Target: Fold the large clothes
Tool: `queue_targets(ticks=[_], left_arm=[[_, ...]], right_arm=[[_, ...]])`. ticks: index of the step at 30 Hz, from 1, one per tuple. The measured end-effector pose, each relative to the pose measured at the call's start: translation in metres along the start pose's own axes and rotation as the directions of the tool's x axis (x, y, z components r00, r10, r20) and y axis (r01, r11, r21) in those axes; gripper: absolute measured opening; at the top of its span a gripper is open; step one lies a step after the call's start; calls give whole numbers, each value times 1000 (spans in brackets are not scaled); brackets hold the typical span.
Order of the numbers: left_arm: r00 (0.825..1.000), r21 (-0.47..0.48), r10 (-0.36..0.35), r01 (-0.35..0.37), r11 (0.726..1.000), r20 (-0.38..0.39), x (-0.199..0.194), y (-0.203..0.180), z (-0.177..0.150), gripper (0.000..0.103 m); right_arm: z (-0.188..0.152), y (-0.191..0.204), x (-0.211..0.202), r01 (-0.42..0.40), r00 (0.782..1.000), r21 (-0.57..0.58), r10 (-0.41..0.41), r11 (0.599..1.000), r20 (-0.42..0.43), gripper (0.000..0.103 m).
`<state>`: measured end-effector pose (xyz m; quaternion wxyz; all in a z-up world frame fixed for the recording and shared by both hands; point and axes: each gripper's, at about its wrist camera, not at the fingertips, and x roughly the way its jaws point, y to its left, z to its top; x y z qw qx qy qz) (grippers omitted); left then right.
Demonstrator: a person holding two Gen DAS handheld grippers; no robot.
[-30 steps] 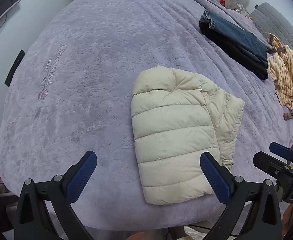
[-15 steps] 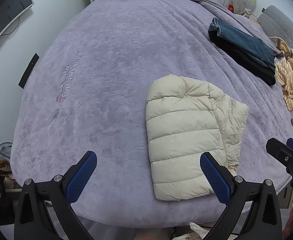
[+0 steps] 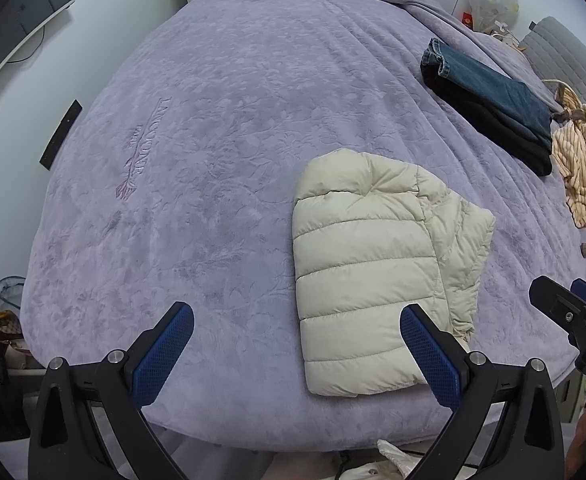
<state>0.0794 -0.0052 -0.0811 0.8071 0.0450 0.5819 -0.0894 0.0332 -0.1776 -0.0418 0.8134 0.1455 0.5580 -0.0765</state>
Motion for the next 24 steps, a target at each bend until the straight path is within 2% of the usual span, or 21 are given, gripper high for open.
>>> queue_targets(ticks=[24], left_arm=[[1000, -4, 15, -15, 1000, 1, -4, -1, -7, 103]], right_arm=[[-2, -1, 0, -4, 1000, -1, 4, 1000, -5, 103]])
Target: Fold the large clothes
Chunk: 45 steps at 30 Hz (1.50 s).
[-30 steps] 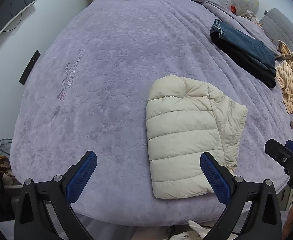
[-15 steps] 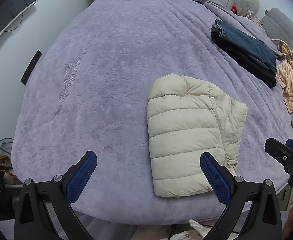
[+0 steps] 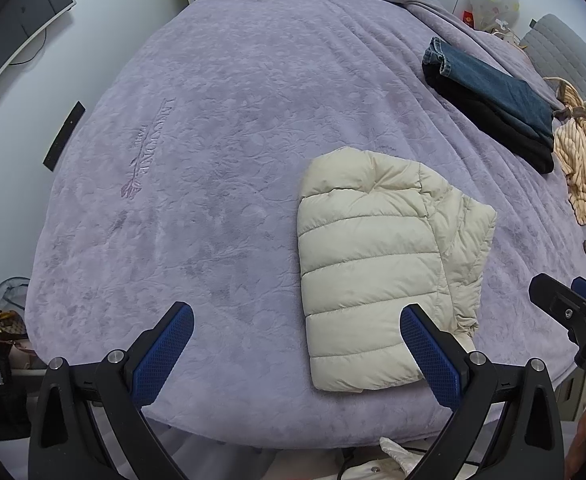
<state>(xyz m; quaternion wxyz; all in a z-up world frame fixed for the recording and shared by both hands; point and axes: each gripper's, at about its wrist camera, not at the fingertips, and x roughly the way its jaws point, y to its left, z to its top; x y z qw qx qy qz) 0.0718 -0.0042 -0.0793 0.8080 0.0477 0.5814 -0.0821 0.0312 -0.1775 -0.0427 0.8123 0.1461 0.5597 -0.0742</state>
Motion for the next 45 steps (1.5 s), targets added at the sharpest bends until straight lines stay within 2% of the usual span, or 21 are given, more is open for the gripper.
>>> queue_targets(ticks=[27, 45], left_arm=[[1000, 1, 10, -10, 1000, -4, 1, 3, 5, 103], [1000, -10, -8, 8, 1000, -3, 5, 3, 7, 103]], right_arm=[[3, -1, 2, 0, 1000, -2, -1, 1000, -3, 103], [3, 0, 4, -2, 1000, -3, 2, 1000, -8, 103]])
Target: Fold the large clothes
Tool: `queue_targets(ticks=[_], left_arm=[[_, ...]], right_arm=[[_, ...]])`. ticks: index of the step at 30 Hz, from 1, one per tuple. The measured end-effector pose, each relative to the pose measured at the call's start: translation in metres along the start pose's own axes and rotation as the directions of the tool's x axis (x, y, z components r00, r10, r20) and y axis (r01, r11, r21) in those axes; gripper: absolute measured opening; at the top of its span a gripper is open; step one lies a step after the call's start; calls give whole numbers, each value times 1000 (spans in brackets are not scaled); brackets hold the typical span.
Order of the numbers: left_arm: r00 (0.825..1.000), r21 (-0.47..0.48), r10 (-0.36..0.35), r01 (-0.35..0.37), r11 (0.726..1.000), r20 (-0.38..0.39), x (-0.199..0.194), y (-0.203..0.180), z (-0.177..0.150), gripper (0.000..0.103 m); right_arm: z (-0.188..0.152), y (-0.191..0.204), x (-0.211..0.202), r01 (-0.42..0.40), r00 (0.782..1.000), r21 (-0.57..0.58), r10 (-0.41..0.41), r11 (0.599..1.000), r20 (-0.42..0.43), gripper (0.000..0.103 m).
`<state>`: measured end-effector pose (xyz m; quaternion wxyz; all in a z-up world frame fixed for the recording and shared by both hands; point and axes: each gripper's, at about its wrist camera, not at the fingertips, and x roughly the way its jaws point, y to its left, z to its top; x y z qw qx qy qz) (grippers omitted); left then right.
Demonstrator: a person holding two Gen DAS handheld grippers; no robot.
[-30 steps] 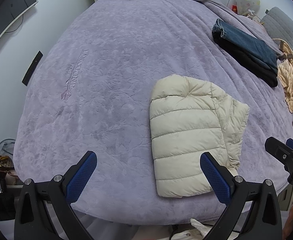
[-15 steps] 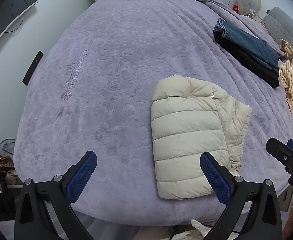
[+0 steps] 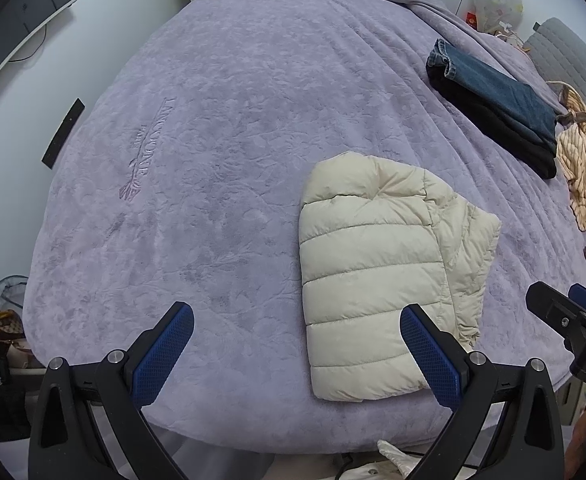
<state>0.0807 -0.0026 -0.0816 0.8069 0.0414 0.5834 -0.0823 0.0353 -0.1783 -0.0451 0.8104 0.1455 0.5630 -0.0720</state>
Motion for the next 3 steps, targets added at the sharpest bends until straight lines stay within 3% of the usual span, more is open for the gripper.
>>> queue_targets(ticks=[3], left_arm=[[1000, 4, 0, 0, 1000, -1, -1, -2, -1, 103]], right_arm=[[0, 0, 0, 0, 1000, 0, 0, 1000, 0, 103]])
